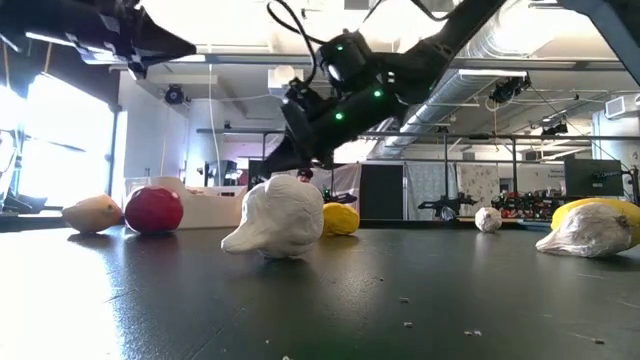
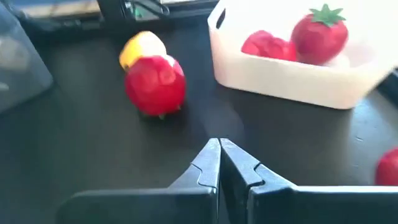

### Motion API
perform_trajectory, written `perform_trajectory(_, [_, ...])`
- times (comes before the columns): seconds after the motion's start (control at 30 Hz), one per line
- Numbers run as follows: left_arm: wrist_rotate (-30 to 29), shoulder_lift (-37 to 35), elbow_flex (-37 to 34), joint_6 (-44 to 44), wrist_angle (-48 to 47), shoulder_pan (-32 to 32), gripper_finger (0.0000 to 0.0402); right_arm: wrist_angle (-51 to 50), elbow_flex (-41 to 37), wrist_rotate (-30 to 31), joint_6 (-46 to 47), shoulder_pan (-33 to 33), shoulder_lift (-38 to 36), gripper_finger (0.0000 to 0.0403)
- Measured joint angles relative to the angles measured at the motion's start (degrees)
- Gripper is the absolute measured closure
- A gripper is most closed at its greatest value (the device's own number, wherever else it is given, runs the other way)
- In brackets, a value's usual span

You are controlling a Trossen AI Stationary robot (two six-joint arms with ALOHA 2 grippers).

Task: Sort produce into baskets
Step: Put the yellow lemon into the blue bin

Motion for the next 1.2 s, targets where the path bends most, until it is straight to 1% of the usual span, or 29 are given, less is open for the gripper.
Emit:
perform_trajectory(0.17, [5.87,6.87,8.72,-5.49,-16.74,-0.66,0.0401,0.79,-3.9,1.69,-2.15,-1.03,-5.71,0.0403])
perform_trajectory(0.33, [10.21,15.68,14.65,-7.11,-30.58,-2.03,0.0401,1.69,-8.13,2.17,-2.55,-2.72,-9.06,0.0403])
perform_trajectory(0.43, [10.44,20.84,17.24,-6.77,-38.19,-2.82,0.0401,3.87,-10.56,2.08,-2.02,-3.27,-10.41,0.0403])
perform_trajectory(0.6, [9.47,28.53,20.69,-5.86,-46.37,-4.41,0.0393,7.23,-13.6,2.06,-0.5,-3.49,-10.49,0.0403])
perform_trajectory(0.73, [7.62,33.62,23.06,-3.85,-51.89,-6.28,0.0359,7.29,-14.31,2.06,-0.07,-3.48,-10.64,0.0403])
perform_trajectory(0.93, [4.32,39.85,23.64,-0.99,-57.92,-9.83,0.0287,7.66,-14.33,2.05,-0.37,-3.49,-10.63,0.0403])
perform_trajectory(1.07, [-0.13,43.12,23.64,-0.38,-58.43,-11.79,0.024,7.7,-14.33,3.16,-0.59,-3.6,-10.63,0.0403])
perform_trajectory(1.2, [-2.94,45.56,23.64,-1.36,-58.29,-12.48,0.0197,7.73,-14.33,3.39,-1.17,-3.6,-10.63,0.0403])
